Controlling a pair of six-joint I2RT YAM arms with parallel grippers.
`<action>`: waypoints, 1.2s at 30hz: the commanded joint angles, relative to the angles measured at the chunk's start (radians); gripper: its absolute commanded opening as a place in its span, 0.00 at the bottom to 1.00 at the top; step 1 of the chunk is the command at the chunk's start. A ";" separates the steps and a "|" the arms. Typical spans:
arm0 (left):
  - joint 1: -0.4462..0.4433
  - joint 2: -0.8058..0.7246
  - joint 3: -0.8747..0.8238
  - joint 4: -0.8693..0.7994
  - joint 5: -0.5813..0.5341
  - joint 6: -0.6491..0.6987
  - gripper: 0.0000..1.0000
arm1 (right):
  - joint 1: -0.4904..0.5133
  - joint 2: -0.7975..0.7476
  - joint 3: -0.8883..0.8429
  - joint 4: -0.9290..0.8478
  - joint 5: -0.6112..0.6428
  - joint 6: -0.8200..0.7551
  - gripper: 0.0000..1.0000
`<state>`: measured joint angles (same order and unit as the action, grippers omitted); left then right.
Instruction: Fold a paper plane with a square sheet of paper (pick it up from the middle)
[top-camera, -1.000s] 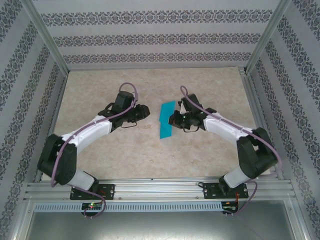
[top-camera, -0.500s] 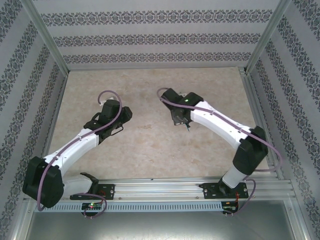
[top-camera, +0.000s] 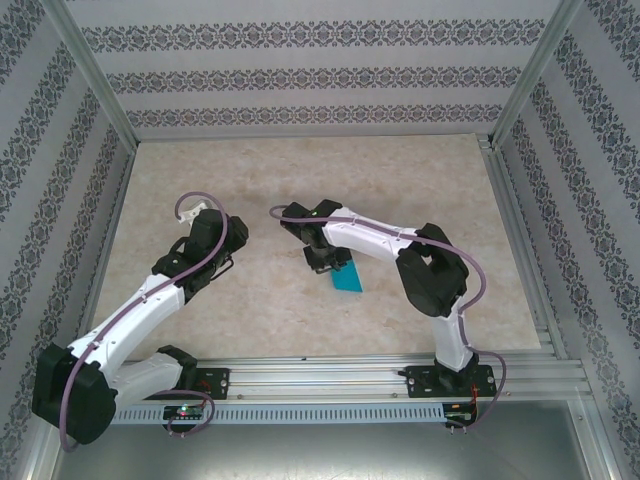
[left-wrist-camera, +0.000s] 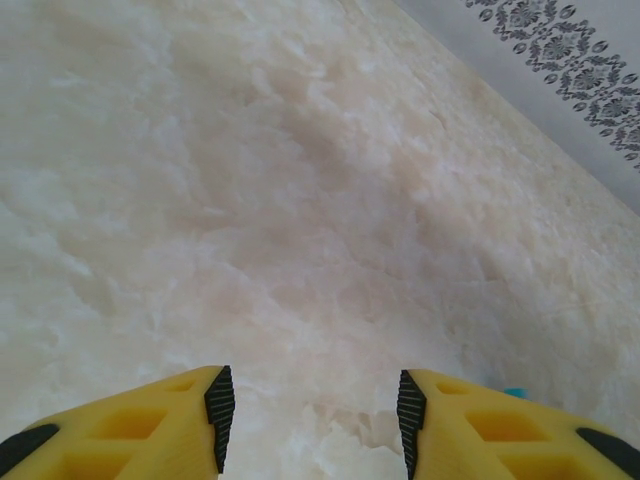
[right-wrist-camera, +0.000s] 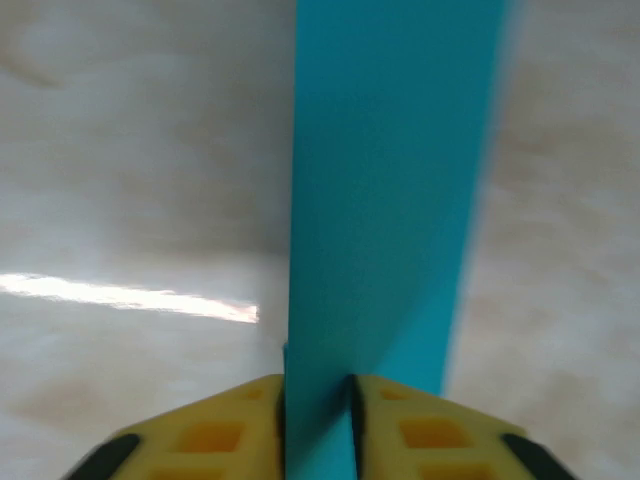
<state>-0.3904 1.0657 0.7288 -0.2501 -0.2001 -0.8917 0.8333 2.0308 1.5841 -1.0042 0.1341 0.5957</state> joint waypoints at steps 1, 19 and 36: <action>0.012 -0.013 -0.008 -0.031 -0.013 -0.014 0.51 | -0.015 -0.060 -0.068 0.244 -0.306 0.040 0.33; 0.013 0.359 0.139 0.118 0.472 0.075 0.50 | -0.244 -0.218 -0.689 0.962 -0.588 0.318 0.17; -0.043 0.768 0.459 0.068 0.769 0.140 0.31 | -0.252 -0.415 -0.819 1.110 -0.493 0.410 0.28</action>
<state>-0.4175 1.7824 1.1316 -0.1673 0.5014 -0.7853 0.6174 1.7096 0.7918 0.1444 -0.3805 1.0657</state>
